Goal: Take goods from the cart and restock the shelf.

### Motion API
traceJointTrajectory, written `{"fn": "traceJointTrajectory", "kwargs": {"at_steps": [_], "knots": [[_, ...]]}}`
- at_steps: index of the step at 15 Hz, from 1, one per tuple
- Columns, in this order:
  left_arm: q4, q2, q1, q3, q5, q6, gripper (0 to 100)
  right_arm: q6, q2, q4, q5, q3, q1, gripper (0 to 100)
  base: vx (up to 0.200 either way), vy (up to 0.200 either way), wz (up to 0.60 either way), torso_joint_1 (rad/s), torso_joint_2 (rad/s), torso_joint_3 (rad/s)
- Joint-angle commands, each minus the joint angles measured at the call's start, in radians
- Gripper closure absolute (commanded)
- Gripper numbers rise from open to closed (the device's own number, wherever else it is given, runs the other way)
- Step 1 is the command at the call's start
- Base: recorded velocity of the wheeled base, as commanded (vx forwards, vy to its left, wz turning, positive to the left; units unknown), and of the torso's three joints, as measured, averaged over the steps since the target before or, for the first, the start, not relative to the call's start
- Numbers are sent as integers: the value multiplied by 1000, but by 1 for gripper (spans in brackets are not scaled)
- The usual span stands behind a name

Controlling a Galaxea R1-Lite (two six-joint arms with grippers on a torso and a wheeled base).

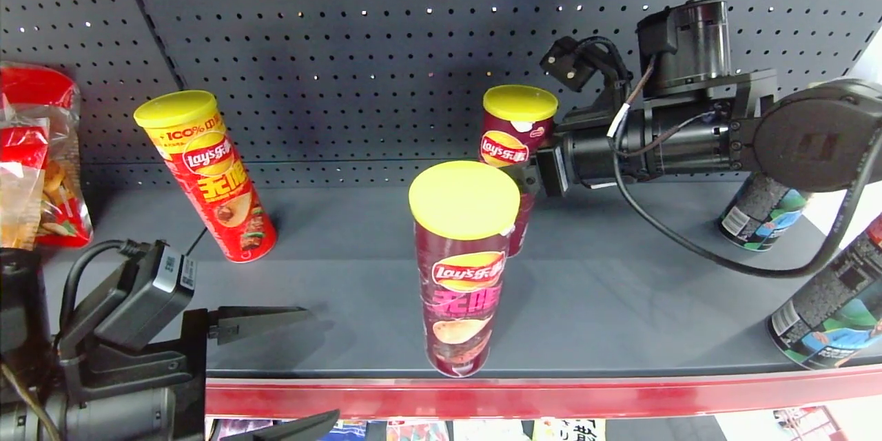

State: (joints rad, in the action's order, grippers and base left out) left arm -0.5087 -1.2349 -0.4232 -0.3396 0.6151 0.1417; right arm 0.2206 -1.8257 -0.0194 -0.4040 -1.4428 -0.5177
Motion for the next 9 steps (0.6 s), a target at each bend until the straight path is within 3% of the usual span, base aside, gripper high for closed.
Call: {"fn": "traceJointTrajectory", "kwargs": {"at_steps": [1,9], "knots": [[-1,-8,0,-3,-2,1,0,0,54,-1,2,42,-1,0,0,0,0,0,0,0],[-4,-130,7,-105,-43,-8,0,0,299,-1,34,297,18,0,0,0,0,0,0,0]]}}
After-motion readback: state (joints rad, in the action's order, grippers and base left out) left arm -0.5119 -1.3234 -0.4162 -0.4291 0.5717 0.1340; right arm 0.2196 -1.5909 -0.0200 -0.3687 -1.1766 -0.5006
